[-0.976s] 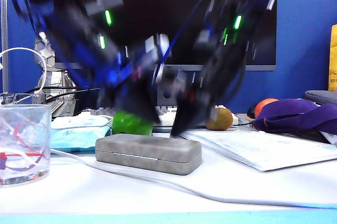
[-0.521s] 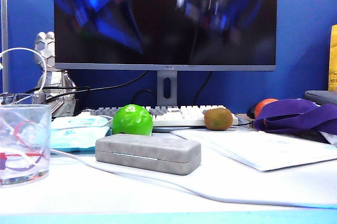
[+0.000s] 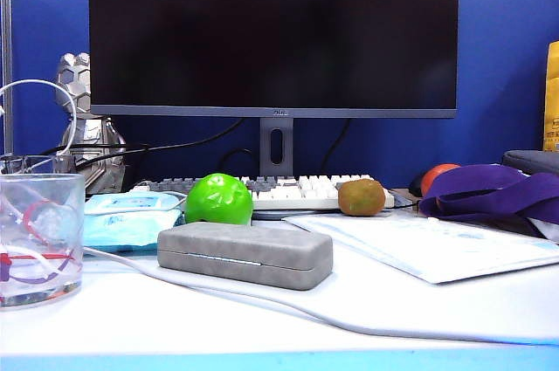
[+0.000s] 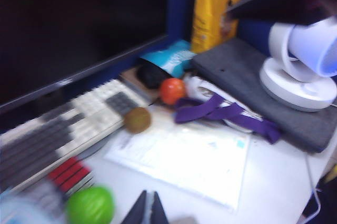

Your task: Pick up the glasses, fold the temples of the glasses, place the glasses into the glasses case, and finally close the glasses case.

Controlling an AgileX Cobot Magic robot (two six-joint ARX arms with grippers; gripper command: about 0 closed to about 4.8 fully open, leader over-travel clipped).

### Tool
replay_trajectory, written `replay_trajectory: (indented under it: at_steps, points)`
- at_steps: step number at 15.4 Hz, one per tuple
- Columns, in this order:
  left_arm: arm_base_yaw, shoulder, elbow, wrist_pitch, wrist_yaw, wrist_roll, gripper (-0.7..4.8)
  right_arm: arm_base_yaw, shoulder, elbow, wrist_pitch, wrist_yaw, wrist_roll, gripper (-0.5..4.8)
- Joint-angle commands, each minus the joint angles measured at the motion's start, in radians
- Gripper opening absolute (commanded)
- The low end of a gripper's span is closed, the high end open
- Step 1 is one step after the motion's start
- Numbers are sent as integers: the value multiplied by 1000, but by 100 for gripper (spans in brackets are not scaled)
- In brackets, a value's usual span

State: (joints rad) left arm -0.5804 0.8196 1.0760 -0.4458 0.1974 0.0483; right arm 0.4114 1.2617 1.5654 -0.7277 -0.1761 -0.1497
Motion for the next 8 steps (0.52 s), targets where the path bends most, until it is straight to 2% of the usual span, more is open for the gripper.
replay_trajectory:
  at_steps: [1,3,6,8]
  points:
    - [0,-192,-13,-234,-101,5,-5,3,-206,-174,-30,0,13,-1]
    - [0,-284,-80,-249,-107,2,-5,3,-312,-315,28,6,47,-1]
    - [0,-430,-263,-237,-106,-5,-5,3,-507,-616,174,91,93,-1]
    - [0,-497,-409,-158,-91,-8,-5,3,-635,-829,277,123,100,-1]
